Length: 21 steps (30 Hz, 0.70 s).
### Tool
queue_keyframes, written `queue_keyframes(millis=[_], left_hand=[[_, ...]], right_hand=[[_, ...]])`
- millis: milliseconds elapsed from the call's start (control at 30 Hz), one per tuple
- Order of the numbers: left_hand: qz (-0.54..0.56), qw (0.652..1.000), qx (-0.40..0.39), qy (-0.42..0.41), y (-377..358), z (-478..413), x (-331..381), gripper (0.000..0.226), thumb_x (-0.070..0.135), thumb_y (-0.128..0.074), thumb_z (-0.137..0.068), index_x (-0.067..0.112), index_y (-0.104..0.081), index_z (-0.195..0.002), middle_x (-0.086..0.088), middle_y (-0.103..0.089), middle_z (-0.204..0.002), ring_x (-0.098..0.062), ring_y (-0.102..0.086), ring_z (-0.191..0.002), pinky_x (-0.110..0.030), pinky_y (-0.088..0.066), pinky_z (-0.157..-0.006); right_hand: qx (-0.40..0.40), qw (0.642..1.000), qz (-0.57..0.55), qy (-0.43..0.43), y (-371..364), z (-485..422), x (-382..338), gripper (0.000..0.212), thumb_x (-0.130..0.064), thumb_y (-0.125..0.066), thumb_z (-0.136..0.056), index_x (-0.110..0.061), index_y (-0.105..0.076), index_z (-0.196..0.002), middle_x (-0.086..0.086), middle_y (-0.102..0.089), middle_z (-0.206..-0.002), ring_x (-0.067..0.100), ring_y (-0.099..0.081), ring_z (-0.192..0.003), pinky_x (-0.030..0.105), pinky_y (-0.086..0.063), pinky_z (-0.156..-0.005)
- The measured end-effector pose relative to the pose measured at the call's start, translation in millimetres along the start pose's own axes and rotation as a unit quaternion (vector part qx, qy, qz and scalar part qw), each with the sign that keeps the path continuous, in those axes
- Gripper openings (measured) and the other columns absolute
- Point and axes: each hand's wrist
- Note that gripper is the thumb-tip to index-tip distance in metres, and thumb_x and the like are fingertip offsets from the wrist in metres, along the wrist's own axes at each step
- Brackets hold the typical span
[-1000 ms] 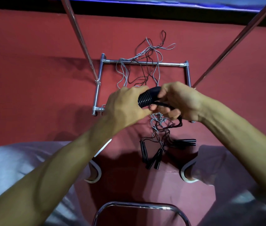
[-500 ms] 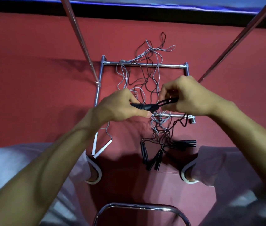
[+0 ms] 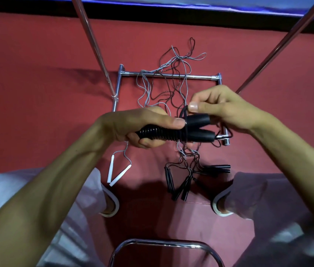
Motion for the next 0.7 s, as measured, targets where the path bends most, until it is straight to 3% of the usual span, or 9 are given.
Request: queue_keyframes(millis=[100, 167, 233, 300, 367, 433, 500, 600, 700], left_hand=[[-0.004, 1.0, 0.013, -0.024, -2, 2, 2, 0.05, 0.042, -0.062, -0.087, -0.006, -0.072, -0.093, -0.003, -0.034, -0.045, -0.009, -0.022, -0.027, -0.013, -0.016, -0.035], [-0.015, 0.997, 0.064, -0.042, -5, 3, 3, 0.038, 0.039, -0.069, -0.083, 0.001, -0.069, -0.084, -0.004, -0.036, -0.045, -0.009, -0.023, -0.028, -0.014, -0.016, -0.035], [-0.036, 0.989, 0.127, -0.063, -6, 4, 4, 0.027, 0.037, -0.073, -0.082, 0.014, -0.065, -0.07, -0.002, -0.038, -0.044, -0.01, -0.025, -0.03, -0.015, -0.017, -0.037], [-0.077, 0.978, 0.18, -0.075, -7, 3, 5, 0.034, 0.033, -0.076, -0.087, 0.019, -0.059, -0.061, -0.003, -0.04, -0.044, -0.012, -0.028, -0.032, -0.016, -0.02, -0.037], [-0.12, 0.964, 0.226, -0.077, -9, 2, 6, 0.043, 0.033, -0.078, -0.089, 0.005, -0.057, -0.063, -0.007, -0.042, -0.045, -0.014, -0.031, -0.032, -0.017, -0.024, -0.037], [-0.154, 0.949, 0.262, -0.083, -13, 1, 6, 0.059, 0.041, -0.079, -0.087, -0.01, -0.054, -0.069, -0.008, -0.04, -0.047, -0.016, -0.031, -0.037, -0.022, -0.024, -0.04], [-0.2, 0.925, 0.308, -0.091, -17, -2, 3, 0.074, 0.058, -0.079, -0.079, -0.011, -0.054, -0.068, -0.005, -0.035, -0.051, -0.017, -0.03, -0.045, -0.031, -0.022, -0.046], [-0.269, 0.874, 0.399, -0.07, -23, -6, 0, 0.083, 0.081, -0.068, -0.066, -0.001, -0.053, -0.062, 0.001, -0.033, -0.051, -0.017, -0.03, -0.049, -0.04, -0.028, -0.049], [-0.323, 0.832, 0.451, -0.014, -25, -8, 1, 0.088, 0.09, -0.056, -0.061, 0.002, -0.055, -0.066, 0.003, -0.033, -0.049, -0.016, -0.032, -0.048, -0.033, -0.03, -0.051]], right_hand=[[0.025, 0.992, -0.112, -0.05, -14, -7, 13, 0.025, -0.017, -0.06, -0.096, -0.003, -0.064, -0.075, 0.011, -0.054, -0.062, 0.009, -0.049, -0.051, 0.022, -0.037, -0.049], [0.011, 0.978, -0.19, -0.085, -27, -12, 21, 0.029, -0.008, -0.048, -0.1, 0.007, -0.054, -0.077, 0.019, -0.042, -0.064, 0.007, -0.039, -0.046, 0.019, -0.03, -0.044], [0.009, 0.961, -0.249, -0.117, -36, -14, 26, 0.028, 0.002, -0.032, -0.099, -0.001, -0.043, -0.073, 0.013, -0.033, -0.06, 0.005, -0.03, -0.044, 0.018, -0.019, -0.042], [0.034, 0.956, -0.262, -0.128, -38, -14, 31, 0.042, -0.002, -0.029, -0.103, -0.011, -0.039, -0.063, 0.001, -0.029, -0.055, 0.005, -0.028, -0.043, 0.02, -0.015, -0.045], [0.06, 0.957, -0.253, -0.129, -39, -16, 33, 0.051, -0.019, -0.036, -0.109, -0.015, -0.041, -0.058, -0.002, -0.028, -0.053, 0.006, -0.027, -0.041, 0.023, -0.014, -0.046], [0.069, 0.955, -0.247, -0.148, -38, -20, 35, 0.047, -0.038, -0.044, -0.106, -0.016, -0.039, -0.065, -0.003, -0.027, -0.05, 0.007, -0.024, -0.039, 0.021, -0.015, -0.043], [0.054, 0.946, -0.267, -0.174, -38, -24, 38, 0.042, -0.044, -0.048, -0.103, -0.018, -0.035, -0.072, -0.004, -0.026, -0.049, 0.006, -0.023, -0.037, 0.018, -0.02, -0.037], [0.068, 0.93, -0.299, -0.204, -39, -27, 43, 0.039, -0.034, -0.049, -0.104, -0.02, -0.04, -0.069, -0.004, -0.023, -0.05, 0.007, -0.02, -0.038, 0.019, -0.016, -0.037], [0.099, 0.92, -0.309, -0.218, -40, -26, 46, 0.034, -0.01, -0.034, -0.104, -0.023, -0.046, -0.075, -0.006, -0.024, -0.048, 0.006, -0.019, -0.039, 0.019, -0.014, -0.038]])
Point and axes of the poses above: each hand's wrist, its own z-axis away from the middle knuckle, its own y-axis out of the back of the hand, x = y × z
